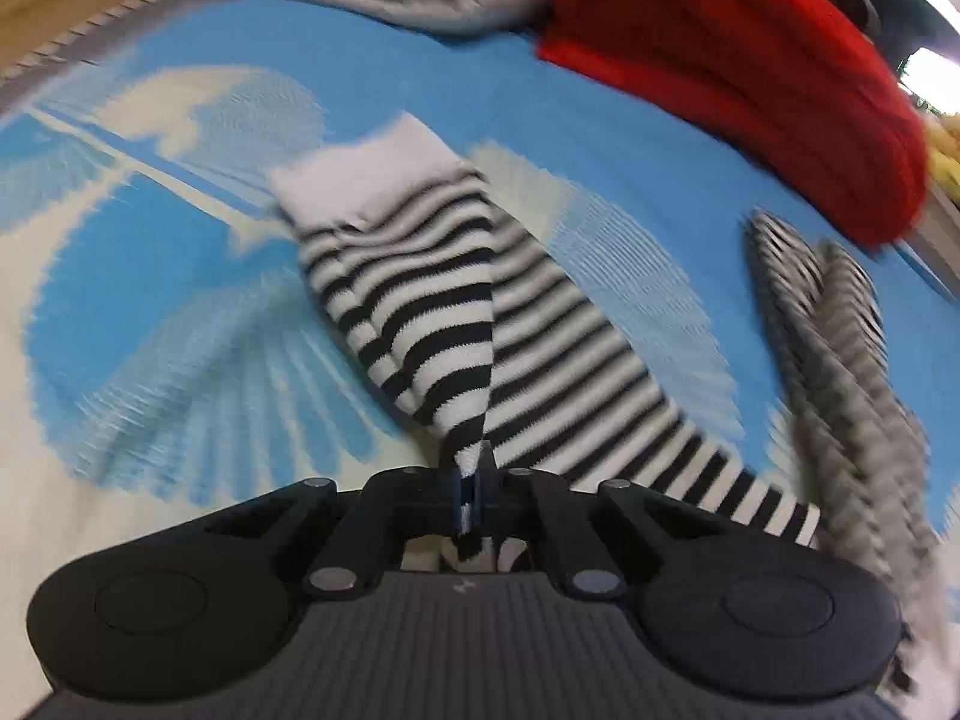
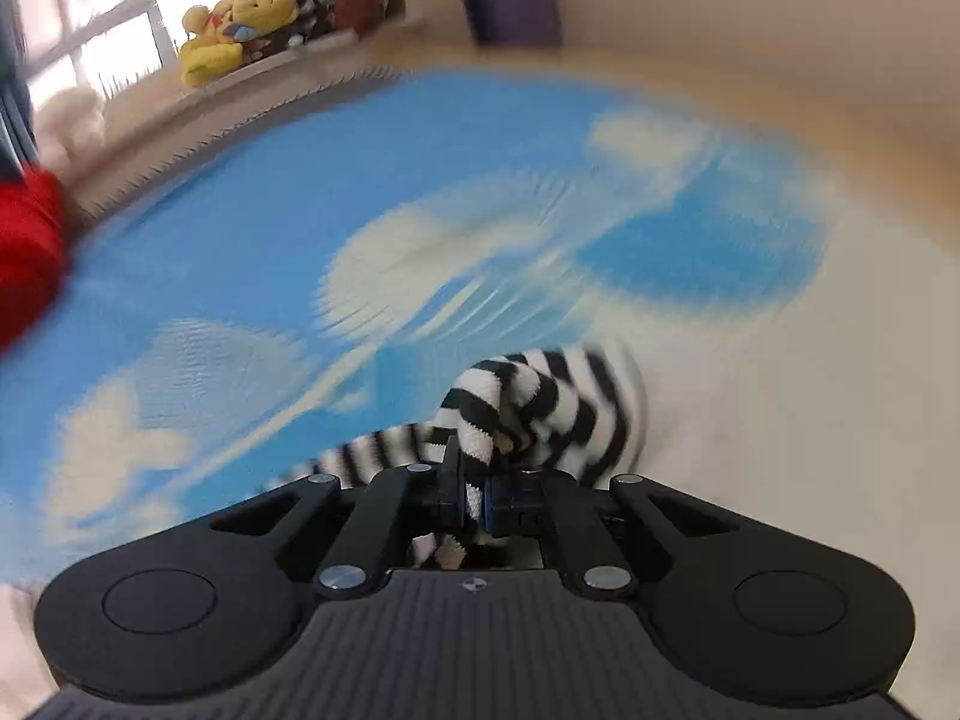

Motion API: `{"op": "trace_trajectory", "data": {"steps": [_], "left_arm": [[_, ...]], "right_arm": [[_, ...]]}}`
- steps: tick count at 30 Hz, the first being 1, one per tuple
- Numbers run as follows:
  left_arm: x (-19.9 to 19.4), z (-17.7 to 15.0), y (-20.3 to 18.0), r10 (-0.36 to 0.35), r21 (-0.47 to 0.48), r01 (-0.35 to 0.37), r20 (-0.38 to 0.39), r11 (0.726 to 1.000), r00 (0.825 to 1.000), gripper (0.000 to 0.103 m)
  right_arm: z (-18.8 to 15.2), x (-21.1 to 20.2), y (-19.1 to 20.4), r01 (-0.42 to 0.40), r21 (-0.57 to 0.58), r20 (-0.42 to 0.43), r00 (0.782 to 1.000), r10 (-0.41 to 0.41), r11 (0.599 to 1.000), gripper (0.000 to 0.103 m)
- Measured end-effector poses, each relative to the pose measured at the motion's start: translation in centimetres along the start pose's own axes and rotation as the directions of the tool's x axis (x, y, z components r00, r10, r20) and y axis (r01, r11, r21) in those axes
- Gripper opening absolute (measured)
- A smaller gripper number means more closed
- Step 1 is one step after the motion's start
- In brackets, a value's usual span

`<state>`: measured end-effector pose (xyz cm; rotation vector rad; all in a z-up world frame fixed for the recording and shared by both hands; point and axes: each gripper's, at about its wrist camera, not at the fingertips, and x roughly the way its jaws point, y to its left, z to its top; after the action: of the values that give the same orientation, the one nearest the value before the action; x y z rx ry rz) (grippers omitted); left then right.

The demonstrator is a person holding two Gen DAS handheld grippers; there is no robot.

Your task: Fold small clothes

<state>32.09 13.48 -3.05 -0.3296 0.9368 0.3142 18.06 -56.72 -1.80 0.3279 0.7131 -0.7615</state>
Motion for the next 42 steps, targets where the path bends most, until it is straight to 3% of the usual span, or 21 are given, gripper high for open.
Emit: {"op": "trace_trajectory", "data": {"steps": [2,4,6,9,11,12,14,15,17,19,22,26,29,31,32,34,36,37,38,39,42], "left_arm": [[-0.7,0.6,1.5,0.097,-0.001,-0.097,0.070,0.995,0.993,0.004],[-0.7,1.0,4.6,0.137,-0.066,-0.133,0.061,0.989,0.989,0.004],[-0.7,0.7,7.9,0.144,-0.146,-0.137,0.038,0.980,0.989,0.004],[-1.3,-0.7,10.6,0.106,-0.207,-0.094,0.046,0.974,0.993,0.005],[-1.9,-1.5,10.8,0.089,-0.219,-0.072,0.066,0.973,0.994,0.016],[-2.1,-1.8,11.0,0.070,-0.227,-0.054,0.064,0.972,0.995,0.021],[-2.9,-1.9,11.3,0.041,-0.246,-0.023,0.067,0.969,0.997,0.040],[-3.6,-2.2,11.4,0.043,-0.249,-0.024,0.070,0.968,0.997,0.045],[-5.4,-2.7,11.4,0.043,-0.213,-0.027,0.071,0.977,0.997,0.063],[-8.0,-4.7,11.4,0.036,-0.161,-0.029,0.045,0.987,0.998,0.078],[-11.6,-9.6,11.5,-0.039,-0.075,0.039,-0.001,0.996,0.999,0.083],[-16.7,-16.3,12.1,-0.029,-0.029,0.029,0.003,0.999,1.000,0.067],[-19.5,-19.7,12.8,-0.161,-0.004,0.161,-0.042,0.987,0.986,0.067],[-20.8,-21.4,13.0,-0.275,0.003,0.276,-0.072,0.961,0.959,0.069],[-21.3,-22.0,12.8,-0.293,0.019,0.296,-0.092,0.955,0.952,0.069],[-22.9,-23.2,12.7,-0.284,0.035,0.287,-0.073,0.957,0.956,0.069],[-24.0,-24.3,12.4,-0.307,0.070,0.311,-0.062,0.948,0.950,0.078],[-23.9,-24.6,12.2,-0.328,0.080,0.336,-0.095,0.938,0.940,0.084],[-23.4,-25.1,11.9,-0.350,0.084,0.363,-0.136,0.928,0.927,0.084],[-22.9,-25.7,11.7,-0.342,0.079,0.357,-0.157,0.931,0.927,0.084],[-21.8,-27.7,11.0,-0.303,0.107,0.321,-0.154,0.941,0.941,0.075]], "right_arm": [[0.4,1.3,-1.9,0.148,-0.005,0.006,0.989,-0.148,0.989,0.004],[-0.3,2.5,-3.5,0.223,-0.016,-0.006,0.975,-0.223,0.975,0.004],[-1.5,3.3,-5.1,0.233,0.013,-0.038,0.972,-0.232,0.972,0.004],[-3.1,2.7,-4.7,0.230,-0.036,0.020,0.973,-0.229,0.973,0.005],[-3.5,2.5,-4.2,0.246,-0.066,0.023,0.969,-0.245,0.967,0.006],[-3.3,2.3,-4.0,0.243,-0.067,0.018,0.970,-0.242,0.968,0.010],[-2.8,2.0,-4.1,0.242,-0.063,-0.002,0.970,-0.242,0.968,0.042],[-2.5,1.4,-4.3,0.242,-0.056,-0.003,0.970,-0.243,0.969,0.050],[-1.9,-1.4,-5.1,0.202,-0.048,0.032,0.979,-0.201,0.978,0.055],[-2.7,-5.8,-5.4,0.102,-0.053,0.074,0.992,-0.098,0.993,0.059],[-5.6,-13.2,-5.5,-0.094,-0.086,0.081,0.992,0.101,0.992,0.064],[-11.5,-21.3,-5.8,-0.336,-0.119,-0.064,0.942,0.330,0.934,0.069],[-16.2,-25.1,-7.0,-0.453,-0.026,-0.190,0.878,0.440,0.891,0.069],[-18.5,-26.4,-7.5,-0.497,0.010,-0.247,0.839,0.484,0.868,0.069],[-19.6,-26.8,-7.9,-0.506,0.029,-0.262,0.828,0.495,0.862,0.069],[-21.7,-27.2,-8.5,-0.519,0.074,-0.313,0.799,0.514,0.852,0.069],[-23.9,-26.9,-9.1,-0.568,0.123,-0.386,0.728,0.567,0.814,0.072],[-24.5,-26.9,-9.1,-0.567,0.132,-0.420,0.711,0.564,0.813,0.072],[-24.9,-26.8,-9.1,-0.561,0.133,-0.447,0.701,0.555,0.817,0.073],[-25.2,-26.7,-9.1,-0.568,0.124,-0.452,0.697,0.556,0.813,0.073],[-25.2,-26.6,-9.0,-0.593,0.139,-0.451,0.675,0.584,0.793,0.080]]}}
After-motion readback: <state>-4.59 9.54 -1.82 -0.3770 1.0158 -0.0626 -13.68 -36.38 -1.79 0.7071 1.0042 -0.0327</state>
